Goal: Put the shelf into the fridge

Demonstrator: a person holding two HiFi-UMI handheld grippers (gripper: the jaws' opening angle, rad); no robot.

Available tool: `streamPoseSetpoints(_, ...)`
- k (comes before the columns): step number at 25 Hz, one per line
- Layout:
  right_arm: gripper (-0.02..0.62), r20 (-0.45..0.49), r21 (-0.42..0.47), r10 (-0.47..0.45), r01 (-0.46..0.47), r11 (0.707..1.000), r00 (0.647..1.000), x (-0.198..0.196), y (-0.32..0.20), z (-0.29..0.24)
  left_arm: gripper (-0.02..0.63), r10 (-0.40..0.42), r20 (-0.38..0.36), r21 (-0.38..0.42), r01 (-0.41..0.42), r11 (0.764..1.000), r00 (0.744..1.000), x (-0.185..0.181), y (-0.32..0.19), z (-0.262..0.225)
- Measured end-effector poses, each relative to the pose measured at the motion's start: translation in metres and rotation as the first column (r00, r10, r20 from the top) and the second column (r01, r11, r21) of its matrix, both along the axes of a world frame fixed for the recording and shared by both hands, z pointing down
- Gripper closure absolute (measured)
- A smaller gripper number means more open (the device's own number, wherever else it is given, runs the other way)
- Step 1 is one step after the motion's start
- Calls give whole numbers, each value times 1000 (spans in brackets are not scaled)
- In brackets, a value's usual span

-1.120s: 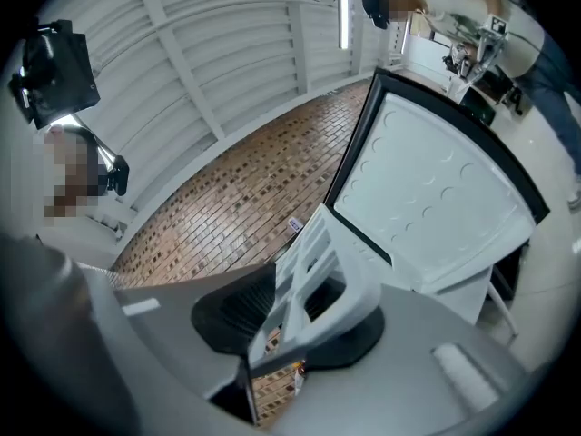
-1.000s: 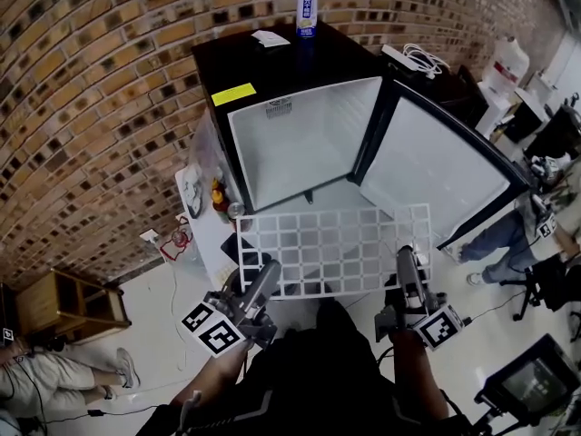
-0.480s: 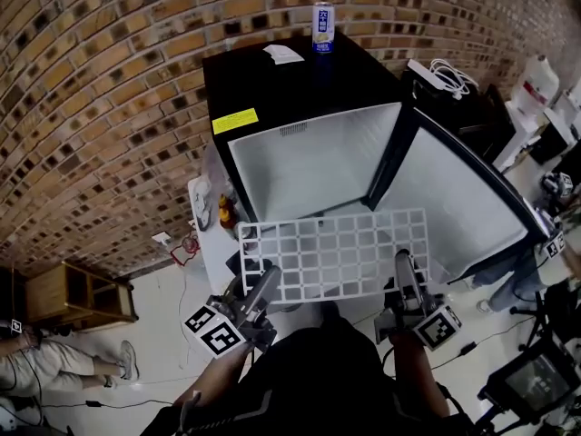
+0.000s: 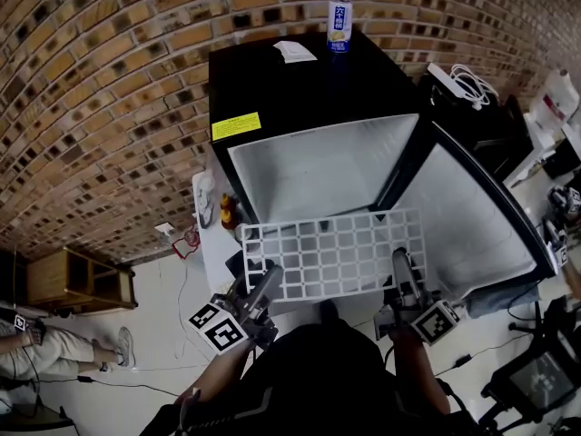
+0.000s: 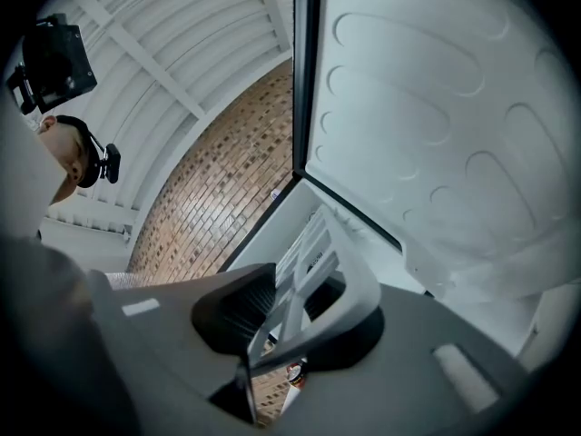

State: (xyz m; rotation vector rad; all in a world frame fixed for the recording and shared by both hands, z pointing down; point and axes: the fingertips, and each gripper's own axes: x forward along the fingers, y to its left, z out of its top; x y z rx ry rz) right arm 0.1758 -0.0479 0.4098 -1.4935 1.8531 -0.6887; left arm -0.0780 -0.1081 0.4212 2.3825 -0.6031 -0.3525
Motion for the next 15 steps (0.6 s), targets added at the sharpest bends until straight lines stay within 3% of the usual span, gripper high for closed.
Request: streamPoseSetpoints(15,488,20,-30,-104,105,994,994,5,-56,23,492,-65,32,-59,67,996,997,6,-33,29)
